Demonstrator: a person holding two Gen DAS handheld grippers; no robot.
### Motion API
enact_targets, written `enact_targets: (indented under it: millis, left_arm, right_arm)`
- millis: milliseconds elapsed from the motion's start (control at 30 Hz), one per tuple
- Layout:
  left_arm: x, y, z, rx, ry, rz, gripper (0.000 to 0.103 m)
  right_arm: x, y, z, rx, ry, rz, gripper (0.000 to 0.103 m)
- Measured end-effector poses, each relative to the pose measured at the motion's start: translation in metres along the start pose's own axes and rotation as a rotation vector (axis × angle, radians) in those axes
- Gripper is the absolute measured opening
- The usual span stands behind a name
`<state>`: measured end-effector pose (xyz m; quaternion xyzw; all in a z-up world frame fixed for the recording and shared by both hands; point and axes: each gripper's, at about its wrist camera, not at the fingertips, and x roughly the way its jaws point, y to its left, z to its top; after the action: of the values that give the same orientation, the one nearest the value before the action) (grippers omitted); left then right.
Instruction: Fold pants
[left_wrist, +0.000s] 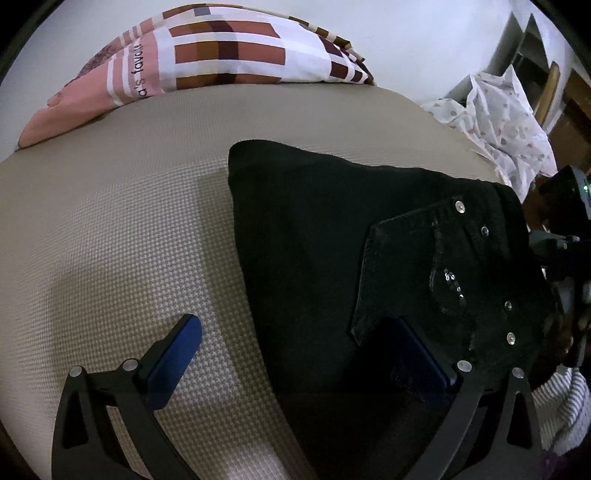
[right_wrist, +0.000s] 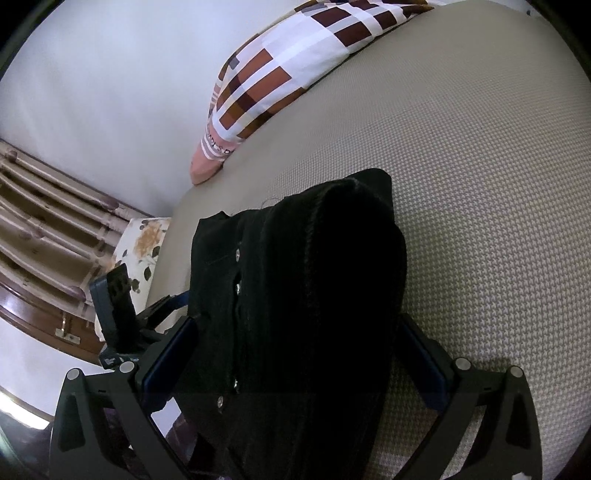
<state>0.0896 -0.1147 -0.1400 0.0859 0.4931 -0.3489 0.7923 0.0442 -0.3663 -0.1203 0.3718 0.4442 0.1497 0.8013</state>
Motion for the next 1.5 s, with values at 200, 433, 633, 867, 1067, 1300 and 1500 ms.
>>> enact_targets:
  millis: [200,433,633,867,1067,1300,1500]
  left_arm:
    - [-0.001,-0.001,0.000,0.012,0.000,-0.045,0.102]
    - [0.003,-0.020,0.002,0.084,0.042,-0.153,0.101]
    - [0.007,-0.019,0.011,0.067,0.069,-0.164,0.101]
    - [0.007,-0.021,0.008,0.074,0.039,-0.152,0.102]
    - [-0.001,0.008,0.011,-0.039,0.009,-0.219,0.052]
    - [-0.002,0.029,0.011,-0.098,0.015,-0.297,0.042]
    - [-0.002,0.033,0.010,-0.131,0.014,-0.338,0.042]
  right_arm:
    - [-0.001,0.002,-0.004,-0.011,-0.009,-0.006,0.103]
    - [-0.001,-0.002,0.000,0.003,0.008,0.007,0.103]
    - [0.001,-0.003,0.005,0.011,0.049,0.021,0.103]
    - [0.000,-0.001,0.003,-0.004,0.056,0.012,0.103]
    - [0.000,0.000,0.003,0.001,0.055,0.008,0.103]
    - [0.003,0.002,0.005,0.001,0.086,-0.007,0.103]
    - [0.007,0.004,0.007,-0.010,0.124,0.006,0.100]
